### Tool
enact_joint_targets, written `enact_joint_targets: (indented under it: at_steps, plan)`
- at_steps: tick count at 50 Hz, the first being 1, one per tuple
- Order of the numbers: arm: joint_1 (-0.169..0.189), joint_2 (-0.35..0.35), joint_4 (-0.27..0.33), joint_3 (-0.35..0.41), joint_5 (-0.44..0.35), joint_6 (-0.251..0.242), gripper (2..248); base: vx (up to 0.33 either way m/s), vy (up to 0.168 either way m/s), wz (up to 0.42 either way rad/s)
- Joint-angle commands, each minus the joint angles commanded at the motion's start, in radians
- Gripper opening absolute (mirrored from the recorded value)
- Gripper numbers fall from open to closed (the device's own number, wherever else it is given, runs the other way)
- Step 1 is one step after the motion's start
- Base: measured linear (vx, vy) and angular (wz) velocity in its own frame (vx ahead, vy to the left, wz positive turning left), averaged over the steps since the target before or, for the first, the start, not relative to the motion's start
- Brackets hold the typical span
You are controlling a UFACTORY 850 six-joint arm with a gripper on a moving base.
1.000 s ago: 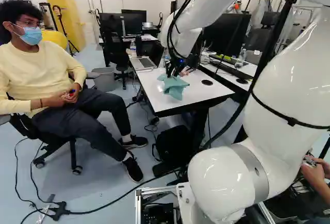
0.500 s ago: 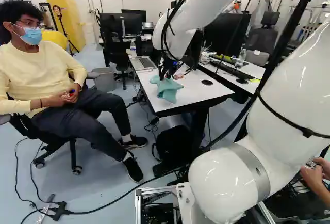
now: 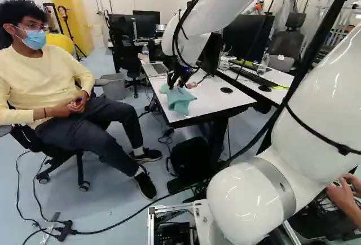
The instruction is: Clean the table with the green towel
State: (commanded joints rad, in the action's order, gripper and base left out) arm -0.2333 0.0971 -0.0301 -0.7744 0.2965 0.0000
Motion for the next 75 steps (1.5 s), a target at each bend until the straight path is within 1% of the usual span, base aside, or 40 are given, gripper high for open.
enact_joint_targets:
  at_steps: [3,4,8,9,14,15,19,20,24,25,52,75]
  plan:
    - [0.0,0.0,0.0,0.0,0.0,0.0,74,0.0,0.0,0.0]
    - [0.0,0.0,0.0,0.0,0.0,0.0,109,0.0,0.0,0.0]
    - [0.0,0.0,0.0,0.0,0.0,0.0,109,0.0,0.0,0.0]
    - [0.0,0.0,0.0,0.0,0.0,0.0,144,0.0,0.0,0.0]
    - [0.0,0.0,0.0,0.0,0.0,0.0,144,0.0,0.0,0.0]
    - [0.0,0.0,0.0,0.0,0.0,0.0,180,0.0,0.0,0.0]
    - [0.0,0.0,0.0,0.0,0.0,0.0,180,0.0,0.0,0.0]
    - [0.0,0.0,0.0,0.0,0.0,0.0,216,0.0,0.0,0.0]
    - [0.0,0.0,0.0,0.0,0.0,0.0,216,0.0,0.0,0.0]
    - [0.0,0.0,0.0,0.0,0.0,0.0,247,0.0,0.0,0.0]
    - [0.002,0.001,0.0,0.005,-0.009,0.0,247,0.0,0.0,0.0]
    - [0.014,0.011,0.002,0.042,-0.072,0.0,247,0.0,0.0,0.0]
